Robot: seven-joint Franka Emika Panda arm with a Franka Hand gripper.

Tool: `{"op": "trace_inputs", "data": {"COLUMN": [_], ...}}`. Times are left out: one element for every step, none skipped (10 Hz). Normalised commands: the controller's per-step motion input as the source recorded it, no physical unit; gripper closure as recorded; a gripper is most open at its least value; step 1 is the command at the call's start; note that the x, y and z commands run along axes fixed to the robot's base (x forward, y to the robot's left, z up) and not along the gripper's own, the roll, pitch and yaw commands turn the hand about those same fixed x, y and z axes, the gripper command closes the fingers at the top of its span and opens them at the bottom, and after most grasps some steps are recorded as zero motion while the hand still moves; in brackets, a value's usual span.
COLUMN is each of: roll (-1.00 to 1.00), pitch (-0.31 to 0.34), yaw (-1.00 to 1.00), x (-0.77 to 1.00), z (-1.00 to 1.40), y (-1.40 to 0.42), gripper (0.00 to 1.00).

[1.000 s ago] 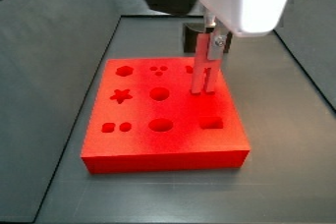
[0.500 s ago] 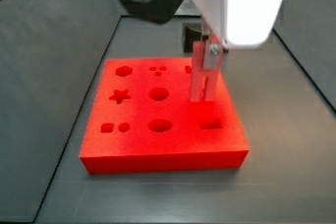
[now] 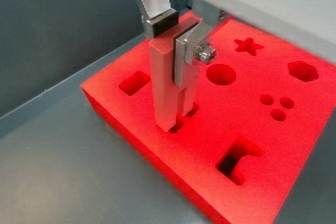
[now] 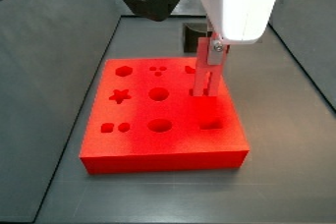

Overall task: Pick up the double-square object. Move up. Move to above the board. Insert the double-square object.
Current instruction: Insert the double-square object.

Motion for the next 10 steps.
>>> {"op": "trace_inputs", "data": {"roll": [0.0,0.0,0.0,0.0,-0.02,-0.03,-0.02,0.05,0.18,0.0], "pitch": [0.0,0.0,0.0,0.0,-0.101,-0.1,-0.036,-0.031,-0.107,0.0], "yaw": [-0.03,-0.01,0.0,0.0,0.07,0.02,0.0,0.0,-0.03,0.0], "x": [-0.25,-0.27,-0.2,-0.16,0.03,0.27,0.26,0.0,-0.19,0.0], "z": [-0.35,-0.65,-0.77,-0.84,-0.94,-0.96,-0.81,-0.85,-0.39,0.0], "y": [0.0,0.06,0.07,0.14,0.05,0.0,0.03,-0.05,-0.21,0.0], "gripper": [1.0,1.0,1.0,1.0,1.0,1.0,1.0,1.0,1.0,1.0]}}
